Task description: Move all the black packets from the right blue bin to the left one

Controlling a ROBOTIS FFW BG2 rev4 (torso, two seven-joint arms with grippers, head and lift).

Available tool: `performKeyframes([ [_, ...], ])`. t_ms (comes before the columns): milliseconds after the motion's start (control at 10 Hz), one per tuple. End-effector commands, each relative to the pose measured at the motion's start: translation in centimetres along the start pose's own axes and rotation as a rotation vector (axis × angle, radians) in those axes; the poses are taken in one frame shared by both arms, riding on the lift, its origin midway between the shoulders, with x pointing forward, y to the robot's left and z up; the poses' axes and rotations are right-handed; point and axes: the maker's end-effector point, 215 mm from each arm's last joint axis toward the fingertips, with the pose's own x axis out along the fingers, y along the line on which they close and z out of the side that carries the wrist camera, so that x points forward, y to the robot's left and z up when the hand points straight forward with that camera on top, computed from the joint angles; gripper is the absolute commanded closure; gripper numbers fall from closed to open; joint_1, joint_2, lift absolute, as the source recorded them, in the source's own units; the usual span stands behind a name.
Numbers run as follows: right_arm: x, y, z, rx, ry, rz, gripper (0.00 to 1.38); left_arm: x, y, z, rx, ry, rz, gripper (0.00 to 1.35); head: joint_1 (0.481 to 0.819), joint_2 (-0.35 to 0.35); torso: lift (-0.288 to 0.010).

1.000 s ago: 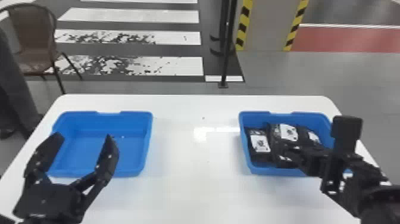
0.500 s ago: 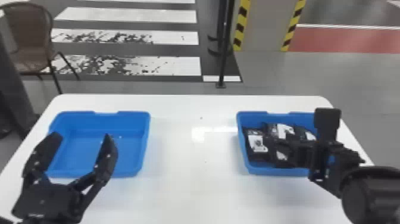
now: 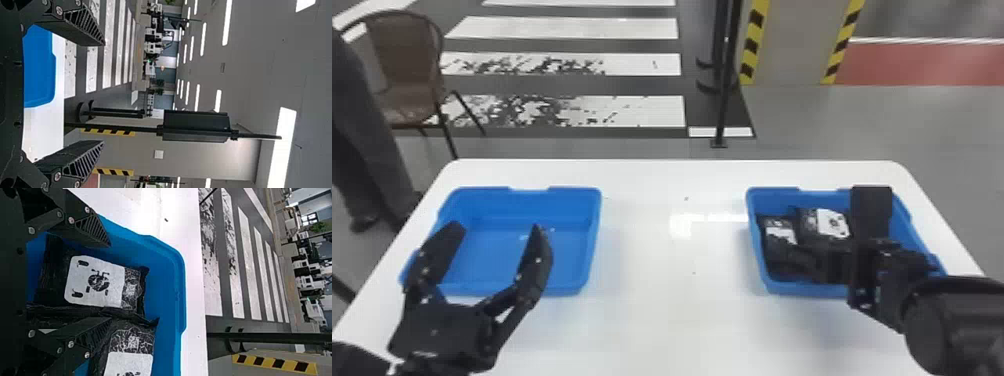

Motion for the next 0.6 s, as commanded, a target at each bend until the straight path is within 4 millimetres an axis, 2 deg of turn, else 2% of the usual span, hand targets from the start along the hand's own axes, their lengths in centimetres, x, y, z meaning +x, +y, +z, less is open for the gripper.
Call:
performKeyframes([
  [0,0.9,0.2,-0.5,-0.003,0.022,0.006,0.39,0.1,0.0,-0.1,-0.001,0.001,0.0,0.15,0.695,0.005,-0.14],
  [100,1.4,0.7,-0.8,-0.002,0.035,0.018,0.4,0.1,0.0,-0.1,-0.001,0.001,-0.001,0.15,0.695,0.009,-0.14],
  [300,1.8,1.2,-2.0,0.012,0.085,0.032,0.55,0.0,0.0,-0.2,-0.002,0.001,-0.001,0.15,0.695,0.017,-0.14],
  [400,1.7,1.4,-2.5,0.011,0.104,0.034,0.7,0.0,0.1,-0.1,-0.003,-0.001,0.001,0.15,0.695,0.023,-0.14],
  [500,1.5,1.8,-2.4,0.015,0.099,0.044,1.03,-0.1,0.1,-0.2,-0.006,-0.002,0.001,0.15,0.695,0.026,-0.14],
])
